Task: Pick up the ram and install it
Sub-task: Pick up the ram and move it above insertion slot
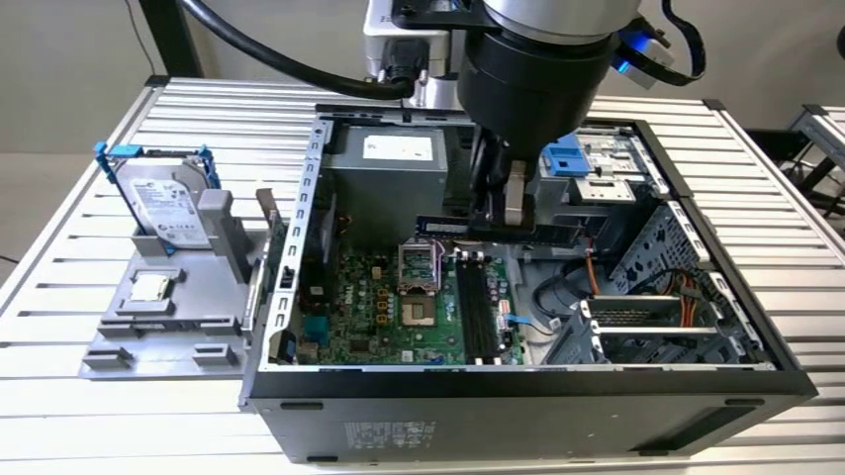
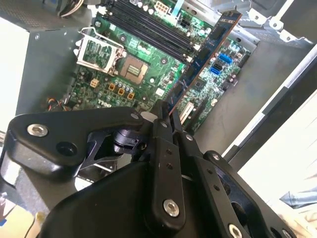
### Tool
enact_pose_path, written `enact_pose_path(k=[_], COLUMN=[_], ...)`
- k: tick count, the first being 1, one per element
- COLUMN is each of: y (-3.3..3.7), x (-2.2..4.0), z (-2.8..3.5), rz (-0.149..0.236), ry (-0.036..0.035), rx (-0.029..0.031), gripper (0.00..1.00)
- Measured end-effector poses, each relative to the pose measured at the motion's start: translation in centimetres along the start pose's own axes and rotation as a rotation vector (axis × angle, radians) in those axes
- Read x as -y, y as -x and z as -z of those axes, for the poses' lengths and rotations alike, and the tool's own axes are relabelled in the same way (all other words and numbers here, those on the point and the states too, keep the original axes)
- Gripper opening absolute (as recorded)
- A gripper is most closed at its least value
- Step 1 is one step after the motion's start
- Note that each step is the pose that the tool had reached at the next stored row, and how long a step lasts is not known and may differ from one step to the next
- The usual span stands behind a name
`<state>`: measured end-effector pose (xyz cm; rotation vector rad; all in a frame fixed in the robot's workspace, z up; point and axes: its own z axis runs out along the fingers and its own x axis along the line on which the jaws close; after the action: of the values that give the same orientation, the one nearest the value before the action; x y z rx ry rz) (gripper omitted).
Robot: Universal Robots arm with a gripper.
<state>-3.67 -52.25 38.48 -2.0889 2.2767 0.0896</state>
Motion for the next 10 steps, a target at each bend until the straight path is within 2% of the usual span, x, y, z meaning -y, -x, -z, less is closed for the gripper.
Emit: enact_pose_path(k=[4,10], y=[0.02,0.29], x=[0.12,1.09], z=[0.0,-0.01], rz=[0.0,-0.001], ry=[0.0001,-0.0002], rx=[0.0,-0.001], gripper=[0.0,0.0])
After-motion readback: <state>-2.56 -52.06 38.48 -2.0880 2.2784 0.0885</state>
